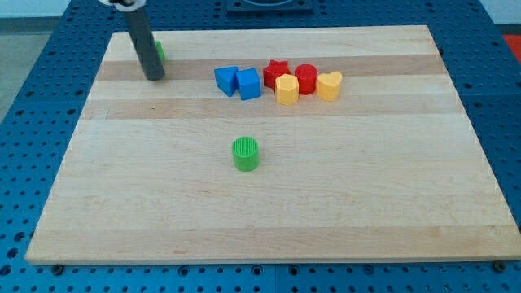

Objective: Point your arm at the blue triangle

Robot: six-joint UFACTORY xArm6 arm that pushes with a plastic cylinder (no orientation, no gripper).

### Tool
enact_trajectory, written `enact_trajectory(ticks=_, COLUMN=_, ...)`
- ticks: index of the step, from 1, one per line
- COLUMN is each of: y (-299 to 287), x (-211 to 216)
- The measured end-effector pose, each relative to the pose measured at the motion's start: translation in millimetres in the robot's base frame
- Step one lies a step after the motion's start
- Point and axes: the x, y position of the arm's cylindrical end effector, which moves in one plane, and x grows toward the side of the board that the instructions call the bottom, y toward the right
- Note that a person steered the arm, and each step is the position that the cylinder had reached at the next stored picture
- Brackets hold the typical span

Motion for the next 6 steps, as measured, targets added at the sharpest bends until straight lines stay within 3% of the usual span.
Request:
enact_trajectory(ticks=2, y=12, x=25)
enact_trajectory(ticks=5, y=13, x=28)
enact_trajectory(ticks=6, y=49, x=27)
